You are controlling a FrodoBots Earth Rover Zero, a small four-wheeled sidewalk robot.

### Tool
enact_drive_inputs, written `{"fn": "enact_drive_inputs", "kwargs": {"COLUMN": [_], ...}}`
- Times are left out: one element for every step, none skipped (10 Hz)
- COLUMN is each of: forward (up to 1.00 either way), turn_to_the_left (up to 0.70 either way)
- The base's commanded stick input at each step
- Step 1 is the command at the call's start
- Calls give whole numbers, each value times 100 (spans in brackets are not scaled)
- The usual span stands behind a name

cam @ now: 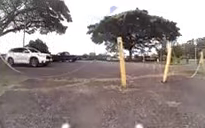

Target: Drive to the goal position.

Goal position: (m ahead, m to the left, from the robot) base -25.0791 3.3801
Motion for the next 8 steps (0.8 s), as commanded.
{"fn": "enact_drive_inputs", "kwargs": {"forward": [70,70,70,61,38,0,0,0], "turn_to_the_left": [0,0,0,4,24,70,70,70]}}
